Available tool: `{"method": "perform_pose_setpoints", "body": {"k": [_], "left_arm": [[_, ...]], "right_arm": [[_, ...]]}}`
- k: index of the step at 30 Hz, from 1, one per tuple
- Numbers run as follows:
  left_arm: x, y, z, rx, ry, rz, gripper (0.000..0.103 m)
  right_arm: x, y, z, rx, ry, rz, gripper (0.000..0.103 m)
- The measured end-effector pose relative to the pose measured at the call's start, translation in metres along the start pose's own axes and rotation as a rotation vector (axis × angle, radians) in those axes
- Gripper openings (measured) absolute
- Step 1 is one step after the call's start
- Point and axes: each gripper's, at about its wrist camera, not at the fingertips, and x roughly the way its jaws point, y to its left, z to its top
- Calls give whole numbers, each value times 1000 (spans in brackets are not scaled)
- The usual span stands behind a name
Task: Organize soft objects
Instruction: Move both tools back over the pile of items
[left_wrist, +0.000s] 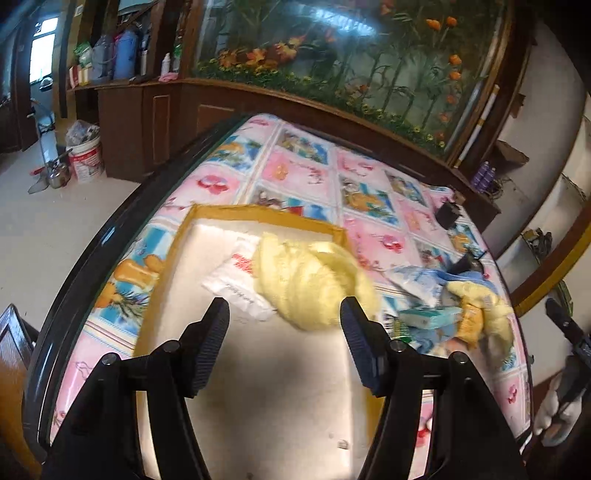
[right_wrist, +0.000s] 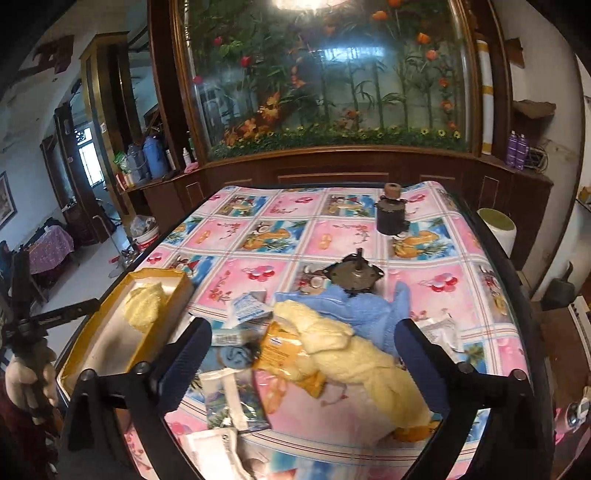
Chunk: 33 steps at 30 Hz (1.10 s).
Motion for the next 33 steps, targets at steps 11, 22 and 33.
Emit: {"method": "perform_pose_setpoints", "body": {"k": [11, 22, 33], "left_arm": [[41, -153, -71, 282, 217, -203, 76], [62, -215, -139, 576, 260, -111, 84], [44, -177, -132, 423, 314, -283, 0]], "right_arm": [[7, -62, -42, 124, 119, 20, 101], [9, -81, -56, 160, 130, 22, 101], [35, -46, -32, -51, 152, -30, 101]]}}
